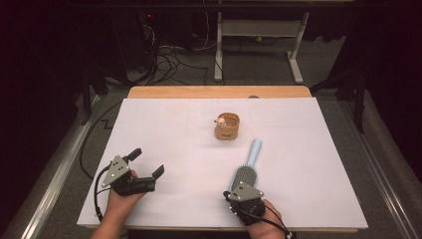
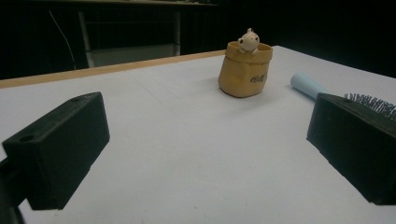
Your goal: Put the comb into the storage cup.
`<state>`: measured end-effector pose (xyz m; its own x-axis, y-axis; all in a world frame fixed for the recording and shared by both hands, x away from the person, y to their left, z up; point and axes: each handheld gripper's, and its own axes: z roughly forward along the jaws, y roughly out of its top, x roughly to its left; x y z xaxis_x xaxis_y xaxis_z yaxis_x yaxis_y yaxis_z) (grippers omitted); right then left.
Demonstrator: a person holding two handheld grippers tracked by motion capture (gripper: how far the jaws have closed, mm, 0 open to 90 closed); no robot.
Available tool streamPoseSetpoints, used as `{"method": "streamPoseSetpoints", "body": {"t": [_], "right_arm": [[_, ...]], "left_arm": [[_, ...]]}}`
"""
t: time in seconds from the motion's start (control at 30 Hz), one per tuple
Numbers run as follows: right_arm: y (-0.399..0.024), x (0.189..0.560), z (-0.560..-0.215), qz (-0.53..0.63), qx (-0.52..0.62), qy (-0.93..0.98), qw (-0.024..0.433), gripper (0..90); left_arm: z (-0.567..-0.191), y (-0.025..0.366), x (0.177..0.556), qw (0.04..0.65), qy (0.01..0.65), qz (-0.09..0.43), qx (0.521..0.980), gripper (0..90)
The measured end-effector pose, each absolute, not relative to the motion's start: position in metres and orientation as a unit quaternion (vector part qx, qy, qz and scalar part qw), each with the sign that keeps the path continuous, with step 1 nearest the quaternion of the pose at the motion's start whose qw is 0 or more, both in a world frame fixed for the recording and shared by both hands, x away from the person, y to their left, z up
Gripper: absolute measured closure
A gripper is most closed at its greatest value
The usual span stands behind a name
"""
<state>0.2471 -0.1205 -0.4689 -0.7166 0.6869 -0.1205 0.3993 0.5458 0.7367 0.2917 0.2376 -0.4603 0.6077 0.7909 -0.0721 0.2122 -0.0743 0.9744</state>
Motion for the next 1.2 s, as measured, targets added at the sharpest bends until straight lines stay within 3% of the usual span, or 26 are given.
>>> {"method": "streamPoseSetpoints", "body": {"t": [1.2], "right_arm": [[-0.201,0.260,-0.455,0.352,0.396,0.808,0.257,90.0]], "left_arm": [[-0.461,0.237,0.292,0.569,0.365,0.246,0.694,0.0]]}}
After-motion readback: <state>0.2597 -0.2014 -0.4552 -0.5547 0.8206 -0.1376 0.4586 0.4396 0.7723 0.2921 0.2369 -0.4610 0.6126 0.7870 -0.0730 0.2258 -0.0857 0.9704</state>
